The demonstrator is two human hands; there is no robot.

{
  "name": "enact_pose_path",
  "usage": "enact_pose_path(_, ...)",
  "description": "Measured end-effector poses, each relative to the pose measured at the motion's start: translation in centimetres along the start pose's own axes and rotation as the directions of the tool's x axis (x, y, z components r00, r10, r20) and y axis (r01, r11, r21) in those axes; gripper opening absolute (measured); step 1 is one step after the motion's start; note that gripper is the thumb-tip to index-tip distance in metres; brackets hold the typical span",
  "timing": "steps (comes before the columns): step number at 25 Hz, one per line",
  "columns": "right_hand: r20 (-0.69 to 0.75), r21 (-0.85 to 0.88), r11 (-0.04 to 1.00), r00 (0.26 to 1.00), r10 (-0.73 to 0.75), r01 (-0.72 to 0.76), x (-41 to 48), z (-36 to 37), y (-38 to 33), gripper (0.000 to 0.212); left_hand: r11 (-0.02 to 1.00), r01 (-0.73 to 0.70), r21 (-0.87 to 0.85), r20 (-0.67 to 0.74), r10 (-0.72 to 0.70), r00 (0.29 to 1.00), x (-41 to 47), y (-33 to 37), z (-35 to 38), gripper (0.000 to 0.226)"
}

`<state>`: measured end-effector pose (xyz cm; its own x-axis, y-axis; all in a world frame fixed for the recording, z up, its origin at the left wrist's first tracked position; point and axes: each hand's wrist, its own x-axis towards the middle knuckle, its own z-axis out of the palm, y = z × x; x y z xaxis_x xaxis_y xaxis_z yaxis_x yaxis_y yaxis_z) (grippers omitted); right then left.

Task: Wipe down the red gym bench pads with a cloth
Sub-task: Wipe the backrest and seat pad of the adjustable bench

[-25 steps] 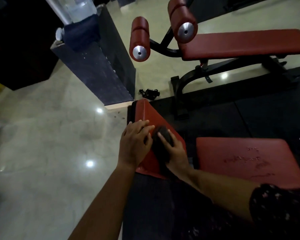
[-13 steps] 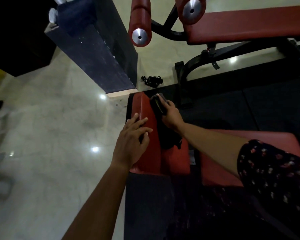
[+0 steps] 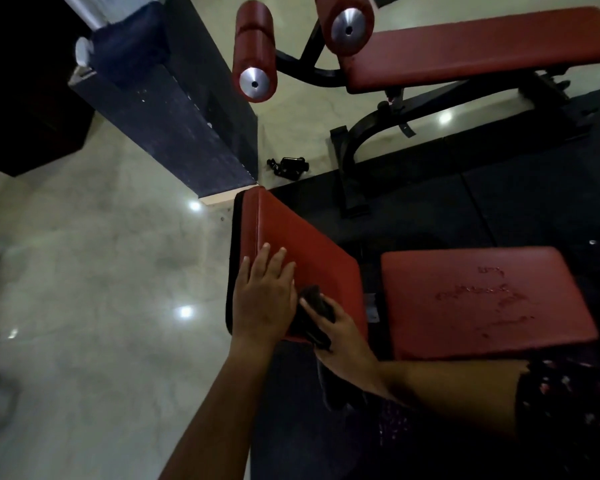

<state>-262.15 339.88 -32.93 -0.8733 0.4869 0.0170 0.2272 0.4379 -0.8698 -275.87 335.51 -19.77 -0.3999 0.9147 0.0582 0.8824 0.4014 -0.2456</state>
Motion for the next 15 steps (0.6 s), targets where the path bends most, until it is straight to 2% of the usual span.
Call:
enact_pose_path(4,-0.046,-0.162,0.985,0.997,-0.067,0.059,-0.7,-0.5,2.6,0.108,0.993,-0.014,0.118,0.026,0.011,1.0,0.1,-0.1,0.6,0.045)
enact_pose_path(8,-0.079,-0.057,0.996,0.995,0.067,-0.072,6.2,-3.2,4.3,0.095,0.989,0.007,0.147,-0.013,-0.005,1.0,0.0,0.2,0.9,0.044)
enact_pose_path(11,-0.068,-0.125,0.989,0.995,0.07,-0.078,13.8,-6.2,4.6,0.084,0.991,0.027,0.128,-0.024,-0.024,0.999,0.0,0.3,1.2,0.044)
enact_pose_path(15,0.047,-0.108,0.98,0.984,0.173,-0.167,21.1,-9.0,3.3,0.074,0.991,0.055,0.119,-0.045,-0.05,0.998,0.1,0.5,1.1,0.044)
